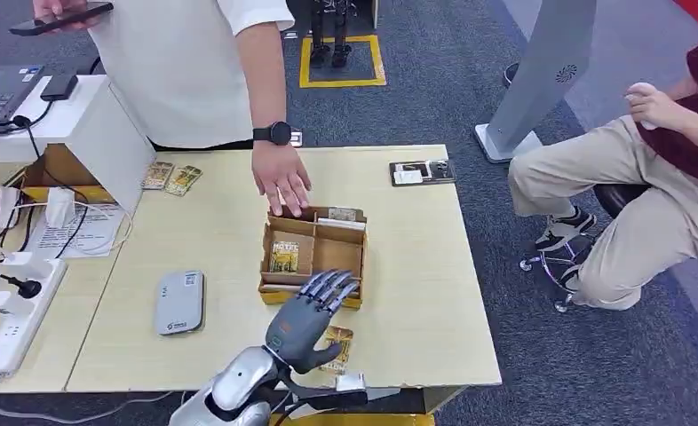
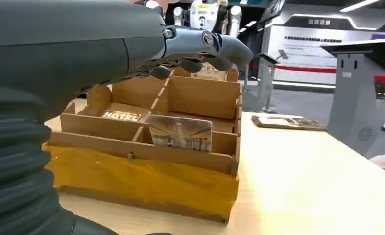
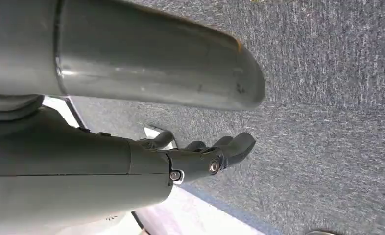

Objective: Pass the card to the sensor for recognition and then transmit it.

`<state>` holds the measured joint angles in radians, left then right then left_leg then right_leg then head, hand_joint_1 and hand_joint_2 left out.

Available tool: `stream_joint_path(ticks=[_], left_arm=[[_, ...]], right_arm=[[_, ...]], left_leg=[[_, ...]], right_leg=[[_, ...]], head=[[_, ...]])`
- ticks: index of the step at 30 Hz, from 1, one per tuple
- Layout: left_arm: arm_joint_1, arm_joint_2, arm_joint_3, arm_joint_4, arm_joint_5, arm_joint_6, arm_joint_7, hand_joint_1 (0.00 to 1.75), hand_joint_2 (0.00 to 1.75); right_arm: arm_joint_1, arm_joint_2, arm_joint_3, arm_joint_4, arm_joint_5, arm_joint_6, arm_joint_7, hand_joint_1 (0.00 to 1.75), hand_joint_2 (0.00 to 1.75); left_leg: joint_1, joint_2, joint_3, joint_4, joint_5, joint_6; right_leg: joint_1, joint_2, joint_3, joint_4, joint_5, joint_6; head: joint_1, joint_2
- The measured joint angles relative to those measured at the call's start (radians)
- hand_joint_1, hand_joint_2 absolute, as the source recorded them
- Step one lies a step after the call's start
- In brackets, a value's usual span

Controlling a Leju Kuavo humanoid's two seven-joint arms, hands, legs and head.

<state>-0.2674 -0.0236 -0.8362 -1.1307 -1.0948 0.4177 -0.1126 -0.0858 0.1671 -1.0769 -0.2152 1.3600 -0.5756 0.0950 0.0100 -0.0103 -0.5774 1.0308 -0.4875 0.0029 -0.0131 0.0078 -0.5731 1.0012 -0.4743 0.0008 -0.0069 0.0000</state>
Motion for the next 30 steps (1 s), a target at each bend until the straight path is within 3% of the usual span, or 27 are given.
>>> stream_joint_path(ticks=[8,20,30], left_arm=[[0.004,-0.047,0.000,0.032,-0.067,0.076,0.102,0.00,1.75],[0.011,-0.060,0.000,0.043,-0.076,0.105,0.109,0.00,1.75],[0.026,-0.070,0.000,0.049,-0.155,0.165,0.158,0.00,1.75]], right_arm=[[0.000,0.000,0.003,0.000,-0.002,-0.001,0.017,0.00,0.00],[0.000,0.000,0.004,0.000,-0.002,-0.001,0.021,0.00,0.00],[0.001,0.000,0.004,0.000,-0.014,-0.002,0.024,0.00,0.00]], left_leg=[[0.000,0.000,-0.001,0.000,0.000,0.000],[0.000,0.000,-0.001,0.000,0.000,0.000],[0.000,0.000,-0.001,0.000,0.000,0.000]], right_leg=[[0.000,0.000,0.000,0.000,0.000,0.000],[0.000,0.000,0.000,0.000,0.000,0.000],[0.000,-0.001,0.000,0.000,0.000,0.000]], head=[[0.000,0.000],[0.000,0.000],[0.000,0.000]])
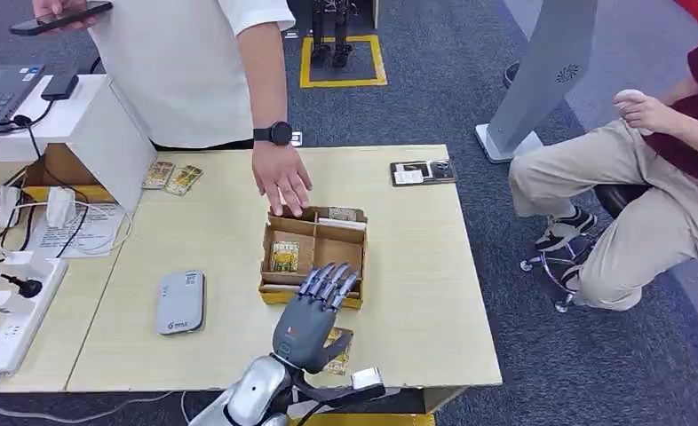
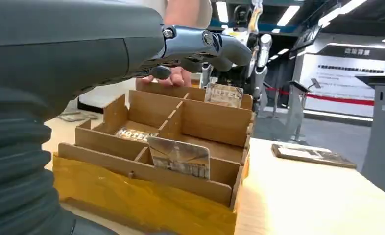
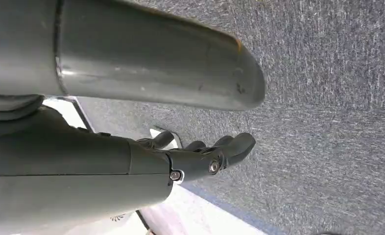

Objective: Pass the card to the sensor for recognition and then transmit it.

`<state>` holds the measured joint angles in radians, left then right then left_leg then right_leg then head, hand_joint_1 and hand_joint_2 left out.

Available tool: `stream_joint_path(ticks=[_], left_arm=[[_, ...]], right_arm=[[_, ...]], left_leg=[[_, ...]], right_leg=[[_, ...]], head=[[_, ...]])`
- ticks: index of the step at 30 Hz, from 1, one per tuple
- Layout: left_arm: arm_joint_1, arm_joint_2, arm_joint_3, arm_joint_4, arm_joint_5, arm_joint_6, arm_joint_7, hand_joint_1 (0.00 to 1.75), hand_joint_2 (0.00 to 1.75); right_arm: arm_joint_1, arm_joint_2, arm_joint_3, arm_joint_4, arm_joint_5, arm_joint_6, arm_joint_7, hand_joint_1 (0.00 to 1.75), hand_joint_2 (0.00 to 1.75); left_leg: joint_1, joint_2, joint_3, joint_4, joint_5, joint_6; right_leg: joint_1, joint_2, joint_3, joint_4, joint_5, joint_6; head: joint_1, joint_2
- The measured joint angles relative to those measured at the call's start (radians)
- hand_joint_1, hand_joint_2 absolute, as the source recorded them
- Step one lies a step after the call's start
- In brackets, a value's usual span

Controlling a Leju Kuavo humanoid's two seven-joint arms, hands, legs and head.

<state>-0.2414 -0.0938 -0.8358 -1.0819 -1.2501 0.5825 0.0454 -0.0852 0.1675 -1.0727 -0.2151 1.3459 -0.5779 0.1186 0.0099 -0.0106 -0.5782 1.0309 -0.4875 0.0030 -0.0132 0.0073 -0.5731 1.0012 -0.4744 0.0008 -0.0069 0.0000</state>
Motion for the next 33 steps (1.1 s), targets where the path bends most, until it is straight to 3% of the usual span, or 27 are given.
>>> stream_joint_path(ticks=[8,23,27,33], left_arm=[[0.002,-0.016,0.002,0.004,-0.032,-0.007,0.021,0.00,1.75],[0.016,-0.040,0.082,0.067,-0.133,0.056,0.089,0.00,1.75],[0.028,-0.047,0.119,0.076,-0.130,0.098,0.079,0.00,1.75],[0.048,-0.048,0.166,0.068,-0.135,0.105,0.049,0.00,1.75]], right_arm=[[0.000,0.000,0.000,0.000,-0.003,0.000,-0.003,0.00,0.00],[0.000,0.000,0.000,0.000,0.004,0.000,0.006,0.00,0.00],[0.000,0.000,0.000,0.000,0.004,-0.001,0.008,0.00,0.00],[0.001,0.000,0.000,0.000,0.003,-0.003,0.009,0.00,0.00]], left_leg=[[0.000,0.000,0.000,0.000,0.000,0.000],[0.000,0.000,0.000,0.000,0.000,0.000],[0.000,0.000,0.000,0.000,0.000,0.000],[0.000,0.000,0.000,0.000,0.000,0.000]], right_leg=[[0.000,0.000,0.000,0.000,0.000,0.000],[0.000,0.000,0.000,0.000,0.000,0.000],[0.000,0.000,0.000,0.000,0.000,0.000],[0.000,0.000,0.000,0.000,0.000,0.000]], head=[[0.000,0.000],[0.000,0.000],[0.000,0.000],[0.000,0.000]])
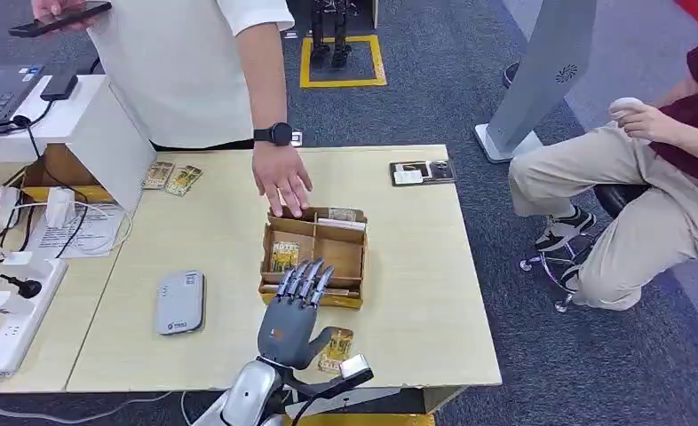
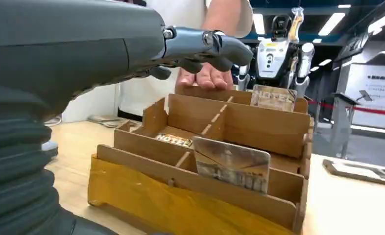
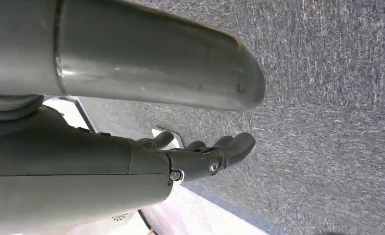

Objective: Pass the card to the sensor for recognition and then transmit it.

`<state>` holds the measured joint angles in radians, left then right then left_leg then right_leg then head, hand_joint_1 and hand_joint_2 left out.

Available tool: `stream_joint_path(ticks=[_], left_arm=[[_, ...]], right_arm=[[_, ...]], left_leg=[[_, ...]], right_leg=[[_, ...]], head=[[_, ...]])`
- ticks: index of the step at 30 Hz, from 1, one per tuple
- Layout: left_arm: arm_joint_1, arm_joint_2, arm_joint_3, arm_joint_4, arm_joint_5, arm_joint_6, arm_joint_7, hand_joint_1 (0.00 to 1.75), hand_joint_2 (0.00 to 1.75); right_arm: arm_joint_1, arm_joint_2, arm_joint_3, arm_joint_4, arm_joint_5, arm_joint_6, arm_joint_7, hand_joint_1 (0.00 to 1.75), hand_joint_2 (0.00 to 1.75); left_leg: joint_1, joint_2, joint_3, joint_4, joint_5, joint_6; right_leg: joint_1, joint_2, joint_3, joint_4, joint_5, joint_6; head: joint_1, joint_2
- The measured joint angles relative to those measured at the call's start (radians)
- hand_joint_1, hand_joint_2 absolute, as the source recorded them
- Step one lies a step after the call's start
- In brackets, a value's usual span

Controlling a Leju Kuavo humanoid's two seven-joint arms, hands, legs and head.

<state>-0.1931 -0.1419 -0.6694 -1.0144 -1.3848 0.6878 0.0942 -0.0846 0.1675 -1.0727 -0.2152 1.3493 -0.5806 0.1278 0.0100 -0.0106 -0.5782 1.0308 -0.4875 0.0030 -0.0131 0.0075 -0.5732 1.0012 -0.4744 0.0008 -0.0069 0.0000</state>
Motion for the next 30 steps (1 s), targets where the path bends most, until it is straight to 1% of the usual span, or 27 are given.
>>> stream_joint_path(ticks=[3,6,11,20,27,30], left_arm=[[0.007,0.000,0.019,-0.010,-0.005,0.001,-0.003,0.00,1.75],[0.010,0.002,0.041,-0.019,-0.006,0.002,-0.020,0.00,1.75],[0.010,0.007,0.069,-0.022,-0.004,0.002,-0.032,0.00,1.75],[0.010,0.010,0.075,-0.022,-0.026,0.002,-0.025,0.00,1.75],[-0.002,0.004,0.075,0.013,-0.040,0.002,-0.018,0.00,1.75],[-0.008,-0.001,0.075,0.030,-0.022,0.002,-0.040,0.00,1.75]], right_arm=[[0.000,0.000,0.000,0.000,0.000,0.000,0.000,0.00,0.00],[0.000,0.000,0.000,0.000,-0.001,0.000,0.000,0.00,0.00],[0.000,0.000,0.000,0.000,-0.002,0.000,0.000,0.00,0.00],[0.000,0.000,0.000,0.000,0.000,0.000,0.000,0.00,0.00],[-0.001,0.000,0.002,0.000,0.002,0.002,0.000,0.00,0.00],[-0.001,0.000,0.003,0.000,0.002,0.002,-0.002,0.00,0.00]], left_leg=[[0.000,0.000,0.000,0.000,0.000,0.000],[0.000,0.000,0.000,0.000,0.000,0.000],[0.000,0.000,0.000,0.000,0.000,0.000],[0.000,0.000,0.000,0.000,0.000,0.000],[0.000,0.000,0.000,0.000,0.000,0.000],[0.000,0.000,0.000,0.000,0.000,0.000]], right_leg=[[0.000,0.000,0.000,0.000,0.000,0.000],[0.000,0.000,0.000,0.000,0.000,0.000],[0.000,0.000,0.000,0.000,0.000,0.000],[0.000,0.000,0.000,0.000,0.000,0.000],[0.000,0.000,0.000,0.000,0.000,0.000],[0.000,0.000,0.000,0.000,0.000,0.000]], head=[[0.000,0.000],[0.000,0.000],[0.000,0.000],[0.000,0.000],[0.000,0.000],[0.000,0.000]])
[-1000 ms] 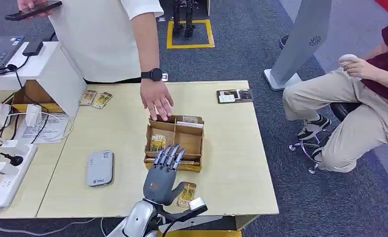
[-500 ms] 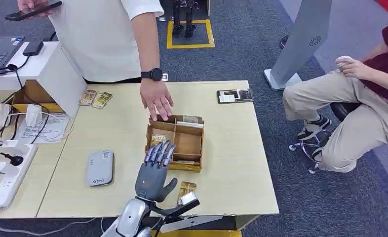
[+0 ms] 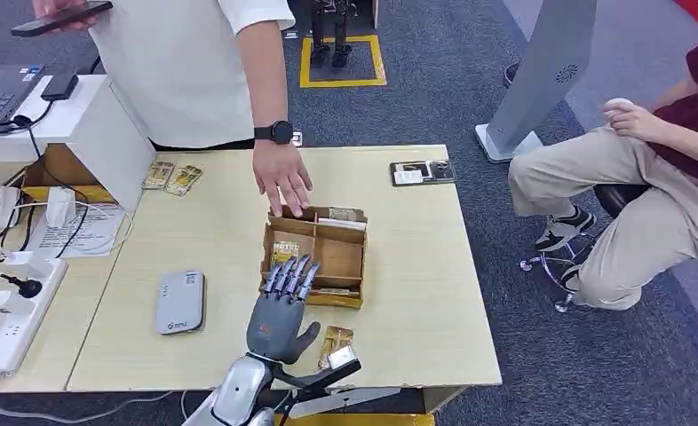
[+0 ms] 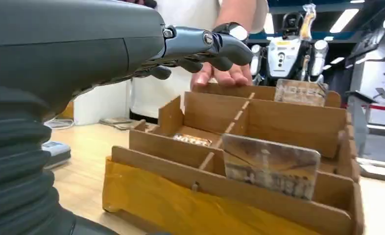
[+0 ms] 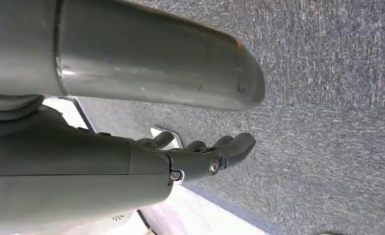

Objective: Pass the card to the sensor for recognition and then transmit it.

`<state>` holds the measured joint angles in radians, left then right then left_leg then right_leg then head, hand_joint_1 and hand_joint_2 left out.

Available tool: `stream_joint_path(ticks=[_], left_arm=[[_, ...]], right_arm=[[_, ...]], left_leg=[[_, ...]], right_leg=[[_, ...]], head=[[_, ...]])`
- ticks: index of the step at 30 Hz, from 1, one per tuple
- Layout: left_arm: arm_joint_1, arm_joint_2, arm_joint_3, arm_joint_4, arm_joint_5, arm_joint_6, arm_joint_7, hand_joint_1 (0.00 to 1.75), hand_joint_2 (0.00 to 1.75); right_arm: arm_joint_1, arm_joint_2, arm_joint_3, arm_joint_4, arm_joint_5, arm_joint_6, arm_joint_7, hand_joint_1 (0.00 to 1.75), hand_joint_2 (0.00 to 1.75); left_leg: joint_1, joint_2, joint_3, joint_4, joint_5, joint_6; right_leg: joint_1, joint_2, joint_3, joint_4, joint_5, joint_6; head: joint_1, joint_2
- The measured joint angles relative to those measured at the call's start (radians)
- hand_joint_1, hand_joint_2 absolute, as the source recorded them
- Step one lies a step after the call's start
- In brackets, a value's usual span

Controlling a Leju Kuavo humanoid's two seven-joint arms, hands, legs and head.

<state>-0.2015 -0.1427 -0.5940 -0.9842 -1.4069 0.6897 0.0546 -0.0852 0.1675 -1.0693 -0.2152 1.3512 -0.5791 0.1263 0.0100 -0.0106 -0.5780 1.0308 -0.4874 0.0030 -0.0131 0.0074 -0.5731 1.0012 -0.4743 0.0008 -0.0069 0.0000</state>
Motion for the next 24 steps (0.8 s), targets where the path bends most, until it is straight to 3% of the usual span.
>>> stream_joint_path(ticks=[21,23,24], left_arm=[[-0.016,-0.055,-0.004,0.072,0.077,0.000,-0.059,0.02,1.75],[-0.016,-0.058,-0.004,0.072,0.085,0.000,-0.067,1.54,1.75],[-0.017,-0.059,-0.004,0.072,0.087,0.000,-0.068,1.73,1.75]], right_arm=[[-0.001,0.000,0.009,0.000,0.010,0.003,-0.002,0.00,0.00],[-0.001,0.000,0.009,0.000,0.010,0.003,-0.002,0.00,0.00],[-0.001,0.000,0.009,0.000,0.010,0.003,-0.002,0.00,0.00]], left_leg=[[0.000,0.000,0.000,0.000,0.000,0.000],[0.000,0.000,0.000,0.000,0.000,0.000],[0.000,0.000,0.000,0.000,0.000,0.000]], right_leg=[[0.000,0.000,0.000,0.000,0.000,0.000],[0.000,0.000,0.000,0.000,0.000,0.000],[0.000,0.000,0.000,0.000,0.000,0.000]], head=[[0.000,0.000],[0.000,0.000],[0.000,0.000]])
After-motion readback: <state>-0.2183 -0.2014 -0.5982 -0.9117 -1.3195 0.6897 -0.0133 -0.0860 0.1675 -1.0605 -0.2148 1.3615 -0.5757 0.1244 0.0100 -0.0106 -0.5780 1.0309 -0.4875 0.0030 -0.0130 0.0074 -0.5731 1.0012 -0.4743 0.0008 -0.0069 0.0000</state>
